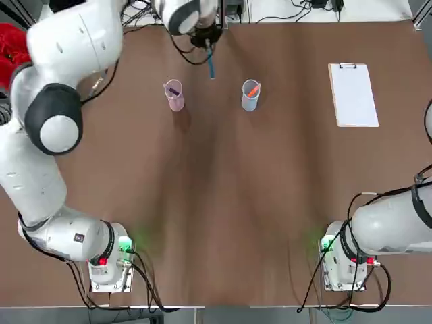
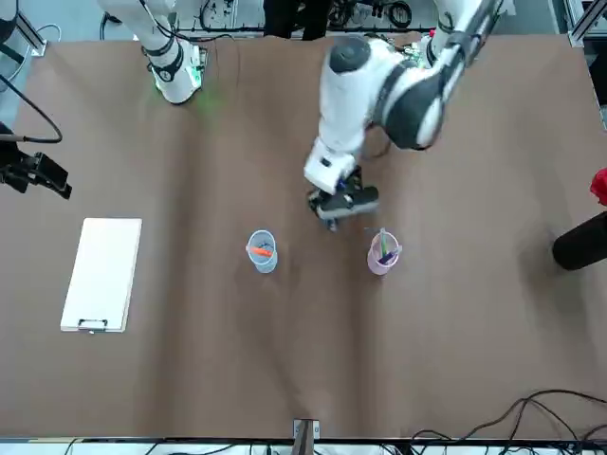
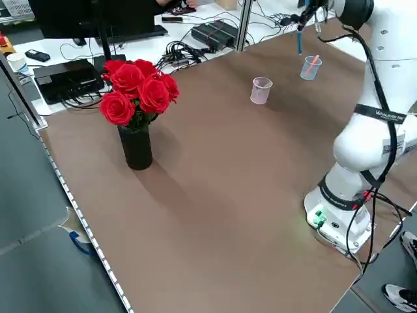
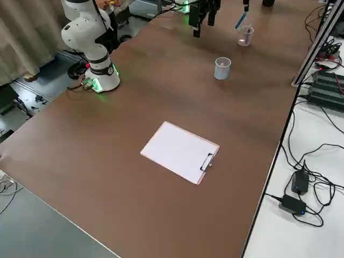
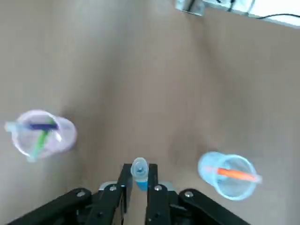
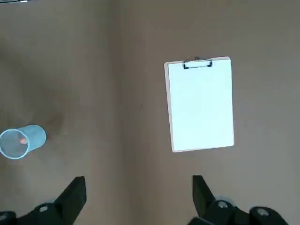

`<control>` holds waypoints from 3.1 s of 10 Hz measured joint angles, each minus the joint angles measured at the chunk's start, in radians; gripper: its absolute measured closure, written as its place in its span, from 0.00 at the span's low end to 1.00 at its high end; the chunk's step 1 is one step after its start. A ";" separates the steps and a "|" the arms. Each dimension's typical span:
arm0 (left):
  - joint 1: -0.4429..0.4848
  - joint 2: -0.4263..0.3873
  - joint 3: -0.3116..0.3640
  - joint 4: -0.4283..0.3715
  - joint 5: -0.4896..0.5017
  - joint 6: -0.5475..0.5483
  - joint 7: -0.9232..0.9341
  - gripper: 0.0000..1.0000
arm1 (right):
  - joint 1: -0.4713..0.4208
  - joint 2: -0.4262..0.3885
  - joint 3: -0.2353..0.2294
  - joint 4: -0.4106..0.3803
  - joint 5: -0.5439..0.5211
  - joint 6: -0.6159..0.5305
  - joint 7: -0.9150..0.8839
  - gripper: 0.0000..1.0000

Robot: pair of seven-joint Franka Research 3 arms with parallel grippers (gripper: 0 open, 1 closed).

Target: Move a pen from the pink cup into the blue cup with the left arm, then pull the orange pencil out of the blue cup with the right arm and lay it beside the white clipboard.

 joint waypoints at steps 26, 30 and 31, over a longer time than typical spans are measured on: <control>-0.128 -0.130 0.395 -0.013 -0.234 -0.011 0.261 0.00 | 0.008 0.021 0.014 -0.024 0.108 0.005 -0.107 0.00; 0.117 -0.324 0.395 -0.107 -0.397 -0.161 0.655 0.00 | 0.101 0.213 0.020 -0.123 0.362 0.266 -0.151 0.00; 0.181 -0.359 0.396 -0.107 -0.428 -0.206 0.747 0.00 | 0.166 0.276 0.022 -0.137 0.404 0.341 -0.150 0.00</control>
